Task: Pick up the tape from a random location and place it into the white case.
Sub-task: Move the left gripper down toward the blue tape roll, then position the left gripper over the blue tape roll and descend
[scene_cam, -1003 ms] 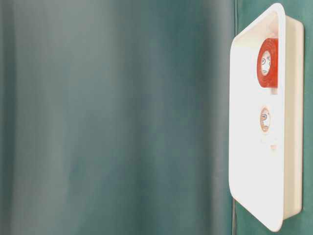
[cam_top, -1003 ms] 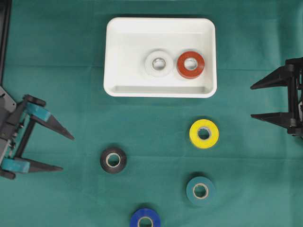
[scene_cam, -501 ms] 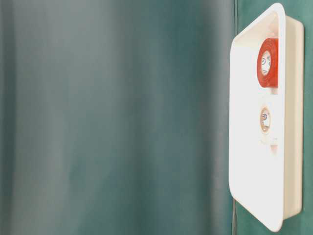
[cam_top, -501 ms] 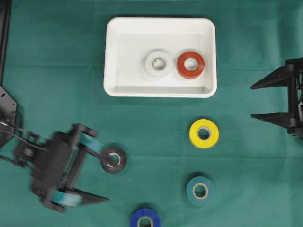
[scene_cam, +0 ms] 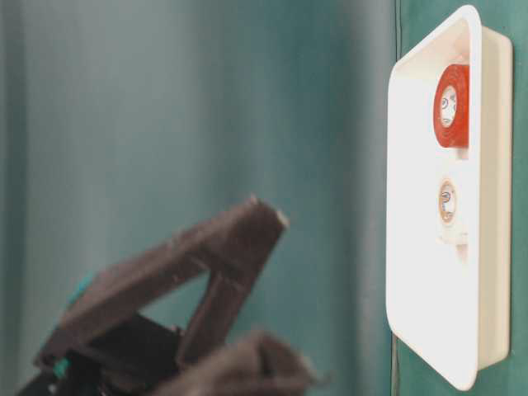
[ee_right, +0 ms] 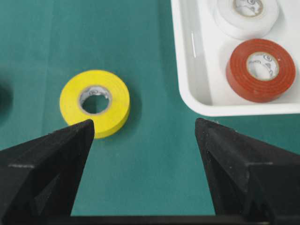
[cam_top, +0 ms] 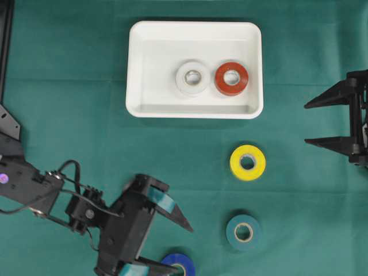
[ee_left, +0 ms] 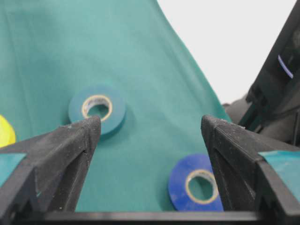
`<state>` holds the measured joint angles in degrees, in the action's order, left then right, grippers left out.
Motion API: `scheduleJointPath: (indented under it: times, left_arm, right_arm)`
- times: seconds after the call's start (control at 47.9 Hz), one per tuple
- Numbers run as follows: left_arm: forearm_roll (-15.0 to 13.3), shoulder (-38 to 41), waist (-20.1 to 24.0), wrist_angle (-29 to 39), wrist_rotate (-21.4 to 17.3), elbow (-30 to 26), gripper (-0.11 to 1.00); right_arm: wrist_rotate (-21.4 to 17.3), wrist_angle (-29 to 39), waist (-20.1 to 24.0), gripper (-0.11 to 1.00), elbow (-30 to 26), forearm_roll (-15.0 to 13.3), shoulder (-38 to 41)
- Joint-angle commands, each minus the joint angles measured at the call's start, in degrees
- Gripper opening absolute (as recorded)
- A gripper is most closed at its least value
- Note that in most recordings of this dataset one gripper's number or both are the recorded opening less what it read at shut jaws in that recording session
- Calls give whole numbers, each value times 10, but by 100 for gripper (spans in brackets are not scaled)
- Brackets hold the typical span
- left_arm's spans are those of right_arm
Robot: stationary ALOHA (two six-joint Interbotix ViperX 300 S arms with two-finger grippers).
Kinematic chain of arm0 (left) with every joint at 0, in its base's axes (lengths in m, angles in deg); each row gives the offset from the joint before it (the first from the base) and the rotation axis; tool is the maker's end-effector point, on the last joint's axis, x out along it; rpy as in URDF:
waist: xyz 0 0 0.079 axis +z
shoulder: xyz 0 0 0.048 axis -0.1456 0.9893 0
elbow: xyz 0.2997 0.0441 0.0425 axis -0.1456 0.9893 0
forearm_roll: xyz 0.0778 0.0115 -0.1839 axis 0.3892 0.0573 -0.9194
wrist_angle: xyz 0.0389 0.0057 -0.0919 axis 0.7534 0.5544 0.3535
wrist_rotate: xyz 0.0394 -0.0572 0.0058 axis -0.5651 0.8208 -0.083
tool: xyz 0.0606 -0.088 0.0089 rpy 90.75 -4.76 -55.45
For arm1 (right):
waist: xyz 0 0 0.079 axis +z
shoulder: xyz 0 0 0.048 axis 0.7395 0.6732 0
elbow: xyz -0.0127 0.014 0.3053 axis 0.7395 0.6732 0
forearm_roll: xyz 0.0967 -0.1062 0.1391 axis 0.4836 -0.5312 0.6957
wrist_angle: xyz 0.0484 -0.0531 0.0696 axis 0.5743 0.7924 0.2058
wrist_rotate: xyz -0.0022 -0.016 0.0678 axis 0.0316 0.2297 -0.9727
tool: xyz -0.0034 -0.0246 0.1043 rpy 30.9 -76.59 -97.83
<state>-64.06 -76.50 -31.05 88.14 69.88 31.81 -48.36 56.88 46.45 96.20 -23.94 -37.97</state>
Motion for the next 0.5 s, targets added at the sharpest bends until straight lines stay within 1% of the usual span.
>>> scheduleJointPath:
  times: [0.0, 0.313, 0.397, 0.48]
  left_arm:
    - [2, -1, -2, 8, -1, -27, 86]
    - [1, 5, -2, 54, 4, -37, 86]
    - [1, 14, -3, 78, 4, -52, 86]
    - [1, 31, -4, 120, 3, -80, 86]
  right_arm:
    - [1, -3, 1, 82, -16, -1, 2]
    - [3, -2, 1, 82, -18, -2, 2]
    - [4, 2, 1, 82, -19, -2, 3]
    - [4, 9, 1, 82, -21, -2, 2]
